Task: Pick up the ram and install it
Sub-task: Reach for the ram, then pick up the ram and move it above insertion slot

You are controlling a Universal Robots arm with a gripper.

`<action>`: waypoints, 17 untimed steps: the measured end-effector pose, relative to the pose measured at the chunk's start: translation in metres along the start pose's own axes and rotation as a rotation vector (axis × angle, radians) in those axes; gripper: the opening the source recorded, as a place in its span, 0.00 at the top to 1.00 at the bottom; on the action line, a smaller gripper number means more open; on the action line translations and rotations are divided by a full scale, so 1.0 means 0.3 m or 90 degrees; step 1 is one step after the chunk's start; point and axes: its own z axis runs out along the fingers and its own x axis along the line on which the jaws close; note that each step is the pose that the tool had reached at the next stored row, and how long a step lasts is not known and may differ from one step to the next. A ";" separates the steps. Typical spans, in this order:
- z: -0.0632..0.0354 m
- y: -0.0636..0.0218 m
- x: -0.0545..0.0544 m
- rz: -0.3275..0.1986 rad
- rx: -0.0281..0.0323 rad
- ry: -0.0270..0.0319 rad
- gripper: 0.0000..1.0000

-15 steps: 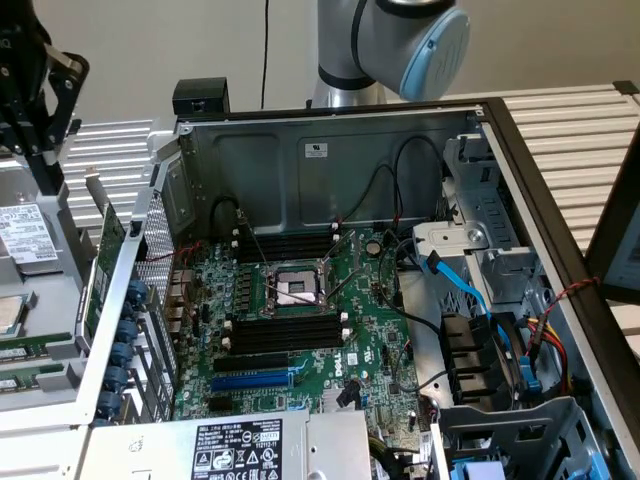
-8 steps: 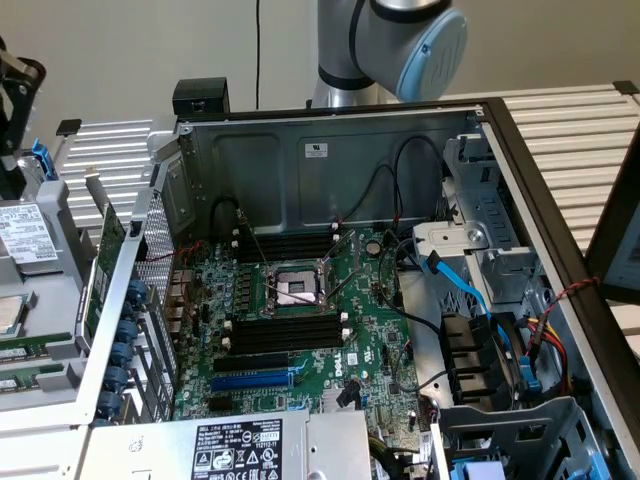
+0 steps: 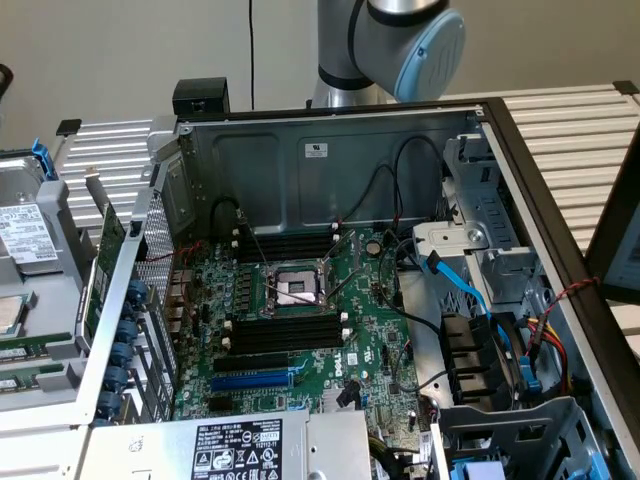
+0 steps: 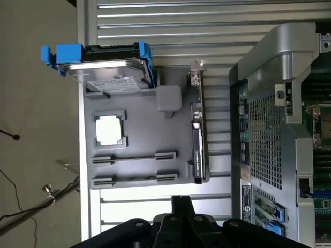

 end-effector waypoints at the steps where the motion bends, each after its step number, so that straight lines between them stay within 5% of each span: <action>1: 0.000 -0.001 0.010 0.000 0.0001 0.0007 0.90; 10: 0.004 -0.004 0.070 0.000 0.0004 0.0019 0.90; 17: 0.004 -0.004 0.084 0.000 0.0006 0.0056 0.90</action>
